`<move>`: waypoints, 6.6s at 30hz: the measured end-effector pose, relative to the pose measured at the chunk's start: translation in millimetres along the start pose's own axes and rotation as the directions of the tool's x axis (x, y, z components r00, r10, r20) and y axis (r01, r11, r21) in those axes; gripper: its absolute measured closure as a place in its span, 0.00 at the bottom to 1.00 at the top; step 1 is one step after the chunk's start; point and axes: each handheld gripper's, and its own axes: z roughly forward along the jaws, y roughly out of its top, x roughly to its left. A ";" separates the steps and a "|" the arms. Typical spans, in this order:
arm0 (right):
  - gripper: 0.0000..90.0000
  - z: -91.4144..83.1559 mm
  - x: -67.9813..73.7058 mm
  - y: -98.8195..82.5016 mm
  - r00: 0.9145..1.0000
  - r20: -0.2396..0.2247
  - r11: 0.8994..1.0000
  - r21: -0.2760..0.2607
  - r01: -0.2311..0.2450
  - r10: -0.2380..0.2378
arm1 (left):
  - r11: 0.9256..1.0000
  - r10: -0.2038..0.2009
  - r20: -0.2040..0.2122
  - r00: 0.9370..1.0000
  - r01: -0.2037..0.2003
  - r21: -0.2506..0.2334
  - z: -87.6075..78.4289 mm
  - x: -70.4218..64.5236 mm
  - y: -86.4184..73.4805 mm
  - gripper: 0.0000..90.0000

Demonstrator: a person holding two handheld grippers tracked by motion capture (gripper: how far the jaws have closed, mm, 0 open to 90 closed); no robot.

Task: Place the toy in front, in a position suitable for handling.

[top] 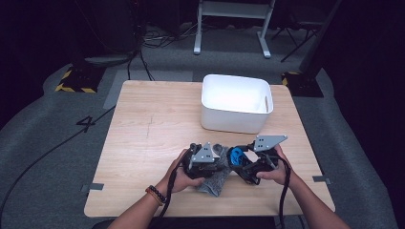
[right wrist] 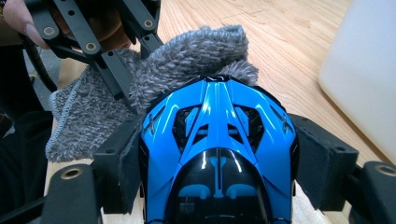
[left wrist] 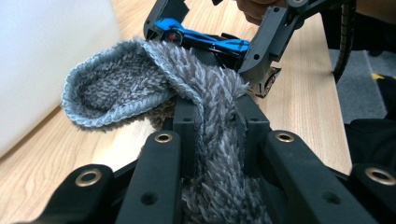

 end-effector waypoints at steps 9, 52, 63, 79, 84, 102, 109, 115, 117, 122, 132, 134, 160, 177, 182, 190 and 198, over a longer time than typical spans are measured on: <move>0.29 5.8 -5.3 -4.9 0.997 -0.066 0.999 0.043 -0.028 0.030 | 0.999 0.035 -0.021 0.999 -0.035 0.013 -0.5 1.3 -2.0 0.84; 0.28 -8.7 9.4 13.3 0.997 -0.009 0.997 -0.008 0.079 -0.079 | 0.996 0.079 0.032 0.996 -0.081 0.039 17.5 -2.7 4.9 0.84; 0.28 -23.8 5.3 15.5 0.999 0.006 0.985 -0.169 0.035 -0.035 | 0.971 0.106 0.069 0.992 -0.118 0.206 50.7 -3.9 -16.1 0.82; 0.28 -12.8 9.5 13.3 0.998 -0.037 0.982 -0.184 0.037 -0.044 | 0.986 0.040 0.039 0.998 -0.033 -0.166 -6.6 8.4 15.0 0.83; 0.28 -15.6 9.3 12.5 0.999 -0.029 0.976 -0.214 0.032 -0.039 | 0.993 0.030 0.055 0.998 -0.023 -0.117 6.2 9.4 8.8 0.83; 0.28 -32.3 9.1 15.9 0.999 -0.034 0.953 -0.302 0.025 -0.037 | 0.984 0.058 0.127 0.990 -0.079 0.162 66.5 4.4 -18.1 0.82; 0.28 -31.7 7.4 12.9 0.999 -0.023 0.960 -0.279 0.030 -0.038 | 0.975 -0.024 0.060 0.998 0.011 0.221 63.3 12.4 -16.7 0.37; 0.28 -32.5 5.8 10.3 0.999 -0.025 0.965 -0.262 0.029 -0.037 | 0.950 -0.054 0.018 0.998 0.046 0.310 66.3 18.2 -19.9 0.18; 0.28 -32.4 6.2 10.3 0.999 -0.020 0.966 -0.255 0.035 -0.042 | 0.939 -0.073 0.009 0.997 0.065 0.338 72.3 18.6 -22.5 0.18; 0.28 -33.4 6.1 9.6 0.999 -0.012 0.968 -0.248 0.039 -0.043 | 0.944 -0.091 0.008 0.996 0.084 0.320 65.1 24.0 -22.8 0.57; 0.28 -32.6 4.1 6.4 0.999 -0.005 0.974 -0.225 0.035 -0.037 | 0.977 -0.078 0.013 0.997 0.074 0.199 50.5 25.8 -17.3 0.83; 0.28 -31.3 4.0 5.2 0.999 -0.011 0.974 -0.222 0.032 -0.036 | 0.994 -0.056 0.030 0.998 0.053 0.100 35.2 21.0 -6.7 0.83; 0.29 -31.1 3.4 3.4 0.999 0.031 0.972 -0.235 0.028 -0.021 | 0.998 0.055 0.170 0.984 -0.055 -0.007 33.4 -3.4 4.0 0.84; 0.29 -37.0 6.4 7.9 1.000 0.027 0.964 -0.264 0.022 -0.016 | 0.997 0.029 0.088 0.996 -0.035 0.062 45.8 2.5 -5.5 0.84; 0.29 -30.5 8.8 8.0 1.000 0.019 0.970 -0.242 0.028 -0.024 | 0.999 0.008 0.053 0.999 -0.005 -0.053 22.4 9.0 3.8 0.84; 0.29 -17.3 13.9 5.4 0.999 0.008 0.980 -0.197 0.040 -0.039 | 0.972 -0.067 0.084 0.994 0.084 -0.220 -12.2 25.0 6.3 0.84; 0.29 -20.4 18.7 9.9 0.998 0.027 0.972 -0.231 0.053 -0.048 | 0.987 -0.030 0.135 0.990 0.051 -0.155 6.7 18.2 2.5 0.84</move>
